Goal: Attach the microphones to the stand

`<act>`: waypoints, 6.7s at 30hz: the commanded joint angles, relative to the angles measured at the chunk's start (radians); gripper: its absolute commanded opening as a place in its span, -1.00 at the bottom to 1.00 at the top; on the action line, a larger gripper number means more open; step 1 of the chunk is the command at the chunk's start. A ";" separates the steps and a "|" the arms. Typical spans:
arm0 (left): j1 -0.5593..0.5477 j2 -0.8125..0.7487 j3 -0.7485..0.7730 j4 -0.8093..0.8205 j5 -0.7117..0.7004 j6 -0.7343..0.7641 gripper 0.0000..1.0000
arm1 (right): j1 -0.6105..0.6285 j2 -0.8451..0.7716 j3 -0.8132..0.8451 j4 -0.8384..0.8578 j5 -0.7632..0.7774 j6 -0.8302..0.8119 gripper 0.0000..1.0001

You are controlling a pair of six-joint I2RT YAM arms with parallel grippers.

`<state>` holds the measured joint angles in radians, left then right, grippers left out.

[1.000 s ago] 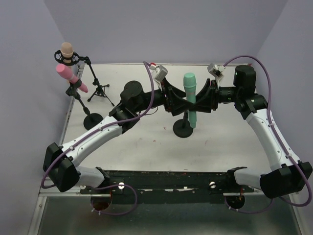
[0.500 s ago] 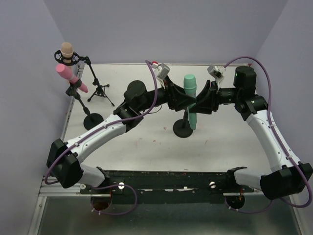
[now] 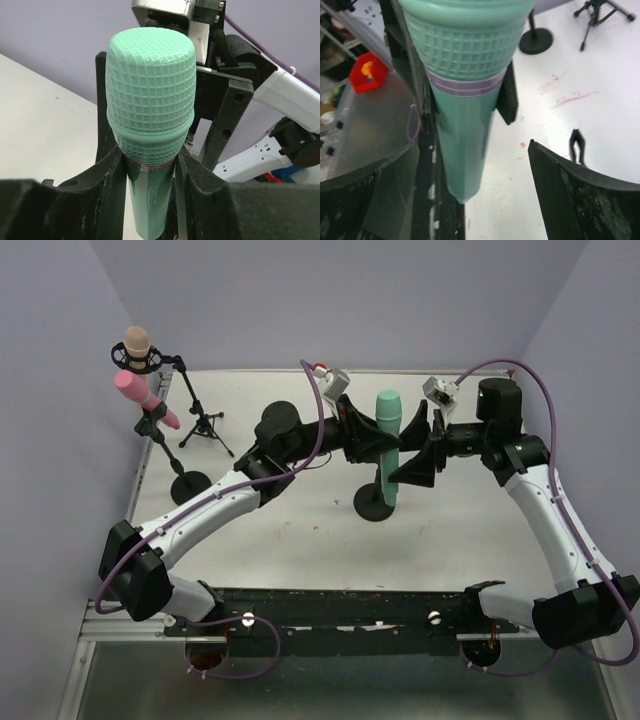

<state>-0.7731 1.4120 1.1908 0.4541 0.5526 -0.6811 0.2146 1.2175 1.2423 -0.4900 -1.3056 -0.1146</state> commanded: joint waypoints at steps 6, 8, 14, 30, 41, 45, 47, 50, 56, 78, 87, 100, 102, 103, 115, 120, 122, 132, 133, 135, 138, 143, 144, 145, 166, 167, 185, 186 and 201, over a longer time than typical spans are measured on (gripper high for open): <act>0.107 -0.299 -0.082 -0.314 0.165 0.256 -0.94 | -0.017 0.022 0.186 -0.424 0.376 -0.523 1.00; 0.132 -0.373 -0.115 -0.449 0.168 0.374 -0.94 | -0.017 0.013 0.149 -0.438 0.385 -0.658 1.00; 0.176 -0.533 -0.238 -0.695 0.118 0.646 -0.94 | -0.017 0.022 -0.004 -0.429 0.350 -1.047 1.00; 0.179 -0.625 -0.376 -0.623 0.109 0.690 -0.93 | -0.015 0.188 -0.015 -0.223 0.223 -0.821 1.00; 0.179 -0.622 -0.387 -0.604 0.115 0.687 -0.93 | -0.008 0.191 -0.060 -0.136 0.200 -0.749 0.82; 0.179 -0.619 -0.390 -0.598 0.116 0.687 -0.93 | -0.009 0.186 -0.076 -0.107 0.198 -0.734 0.66; 0.181 -0.619 -0.392 -0.594 0.116 0.658 -0.94 | -0.006 0.182 -0.084 -0.093 0.204 -0.724 0.56; 0.181 -0.616 -0.395 -0.588 0.116 0.655 -0.94 | -0.007 0.174 -0.092 -0.079 0.200 -0.721 0.37; 0.199 -0.593 -0.399 -0.540 0.141 0.620 -0.94 | -0.006 0.152 -0.110 -0.073 0.200 -0.732 -0.23; 0.198 -0.012 -0.017 -0.171 -0.005 0.600 -0.95 | -0.006 0.122 -0.170 0.010 0.175 -0.646 -0.47; 0.129 0.090 0.033 -0.106 0.013 0.588 -0.96 | -0.006 0.139 -0.162 -0.005 0.164 -0.643 -0.58; 0.112 0.111 -0.149 0.152 0.003 0.454 -0.98 | -0.007 0.131 -0.176 0.021 0.143 -0.609 -0.67; 0.107 0.119 -0.169 0.187 -0.002 0.443 -0.99 | -0.006 0.132 -0.178 0.022 0.137 -0.606 -0.67; 0.104 0.120 -0.178 0.202 -0.008 0.437 -0.99 | -0.007 0.135 -0.178 0.022 0.132 -0.606 -0.67; 0.086 0.140 -0.306 0.419 -0.040 0.347 -1.00 | -0.006 0.160 -0.179 0.024 0.115 -0.588 -0.72; 0.077 0.160 -0.333 0.514 -0.056 0.292 -1.00 | -0.004 0.171 -0.179 0.021 0.115 -0.586 -0.73; 0.064 0.174 -0.332 0.532 -0.063 0.281 -1.00 | -0.006 0.174 -0.179 0.022 0.115 -0.583 -0.73; 0.026 0.226 -0.344 0.624 -0.083 0.219 -1.00 | -0.006 0.180 -0.179 0.021 0.117 -0.582 -0.73; 0.026 0.225 -0.346 0.626 -0.085 0.219 -1.00 | -0.006 0.183 -0.179 0.019 0.117 -0.582 -0.73; 0.026 0.220 -0.353 0.627 -0.088 0.221 -1.00 | -0.006 0.183 -0.179 0.016 0.115 -0.583 -0.71; 0.026 0.197 -0.369 0.617 -0.103 0.233 -0.98 | -0.006 0.183 -0.182 0.014 0.108 -0.583 -0.55; 0.028 0.156 -0.384 0.580 -0.135 0.252 -0.42 | -0.006 0.175 -0.190 0.018 0.100 -0.585 -0.13; 0.028 0.150 -0.385 0.569 -0.144 0.253 -0.26 | -0.006 0.175 -0.191 0.019 0.098 -0.585 -0.02; 0.029 0.143 -0.385 0.558 -0.149 0.258 -0.13 | -0.006 0.175 -0.191 0.018 0.097 -0.585 0.08; 0.170 -0.238 -0.520 0.266 -0.217 0.342 0.97 | -0.024 0.168 -0.355 0.230 0.094 -0.559 0.94; 0.198 -0.281 -0.517 0.218 -0.186 0.335 0.97 | -0.023 0.166 -0.375 0.278 0.091 -0.554 0.94; 0.278 -0.883 -0.555 -0.634 -0.347 0.713 0.97 | -0.023 0.241 -0.482 0.750 0.043 -0.221 -0.25; 0.279 -0.903 -0.577 -0.618 -0.362 0.707 0.98 | -0.023 0.238 -0.471 0.726 0.049 -0.238 -0.39; 0.279 -0.986 -0.603 -0.623 -0.425 0.729 0.97 | -0.078 0.237 -0.282 0.584 0.270 -0.264 -0.70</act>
<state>-0.4984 0.4255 0.5838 -0.1661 0.1539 0.0338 0.0959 1.4464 0.8734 0.1085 -1.0653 -0.3752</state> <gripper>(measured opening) 0.987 0.314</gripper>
